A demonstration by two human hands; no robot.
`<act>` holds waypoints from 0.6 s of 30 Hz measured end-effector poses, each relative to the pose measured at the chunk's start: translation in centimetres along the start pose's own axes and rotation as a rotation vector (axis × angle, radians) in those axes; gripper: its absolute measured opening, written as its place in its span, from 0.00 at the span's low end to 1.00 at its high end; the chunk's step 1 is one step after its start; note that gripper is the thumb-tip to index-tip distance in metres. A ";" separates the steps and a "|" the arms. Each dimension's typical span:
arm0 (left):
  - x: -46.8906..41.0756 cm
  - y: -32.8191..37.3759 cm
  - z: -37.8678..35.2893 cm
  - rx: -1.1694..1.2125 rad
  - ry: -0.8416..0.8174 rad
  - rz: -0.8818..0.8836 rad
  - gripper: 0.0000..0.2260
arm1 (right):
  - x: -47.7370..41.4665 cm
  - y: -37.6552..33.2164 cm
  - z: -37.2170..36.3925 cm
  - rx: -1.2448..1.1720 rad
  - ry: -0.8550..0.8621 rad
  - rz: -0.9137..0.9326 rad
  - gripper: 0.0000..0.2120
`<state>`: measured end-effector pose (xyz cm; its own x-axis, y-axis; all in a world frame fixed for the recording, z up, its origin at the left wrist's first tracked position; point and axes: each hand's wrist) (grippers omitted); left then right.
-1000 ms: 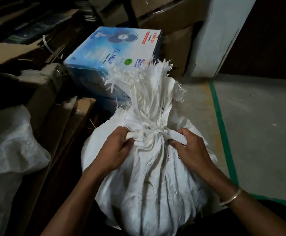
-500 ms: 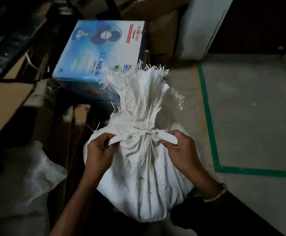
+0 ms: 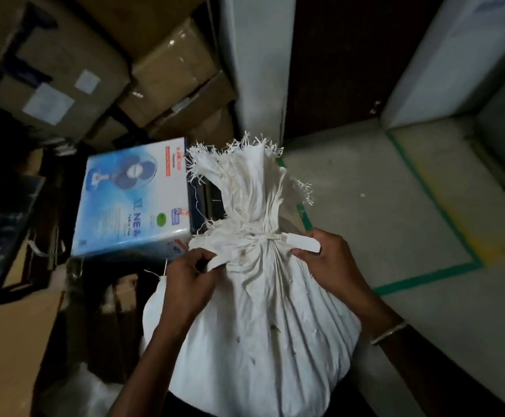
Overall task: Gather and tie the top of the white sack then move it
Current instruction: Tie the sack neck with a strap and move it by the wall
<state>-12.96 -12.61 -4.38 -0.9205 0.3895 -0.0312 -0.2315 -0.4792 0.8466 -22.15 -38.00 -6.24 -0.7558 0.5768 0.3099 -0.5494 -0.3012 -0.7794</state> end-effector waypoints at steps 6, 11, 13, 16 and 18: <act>-8.5 8.8 -2.8 -0.112 -0.072 -0.138 0.10 | -5.7 -1.8 8.9 -0.068 0.047 -0.008 0.10; -14.9 14.2 -7.9 -0.130 -0.122 -0.212 0.07 | -11.5 -0.8 15.2 -0.096 0.072 -0.021 0.13; -17.5 15.6 -10.3 -0.116 -0.146 -0.244 0.05 | -13.8 -0.5 17.8 -0.094 0.086 -0.025 0.12; -21.5 17.7 -13.9 -0.084 -0.186 -0.299 0.05 | -17.3 -0.2 21.7 -0.073 0.140 -0.025 0.10; -24.4 19.2 -16.4 -0.060 -0.214 -0.323 0.06 | -19.8 0.1 24.2 -0.072 0.186 -0.022 0.10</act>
<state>-0.13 -44.19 3.88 -0.7122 0.6799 -0.1747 -0.5225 -0.3474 0.7787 -15.88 -67.77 0.73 -0.6615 0.7148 0.2269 -0.5330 -0.2353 -0.8127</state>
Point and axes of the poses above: each hand's wrist, its own x-axis away from the middle knuckle, its own z-axis out of the back of the hand, y = z × x, and after that the axes turned 14 degrees about -z, right-handed
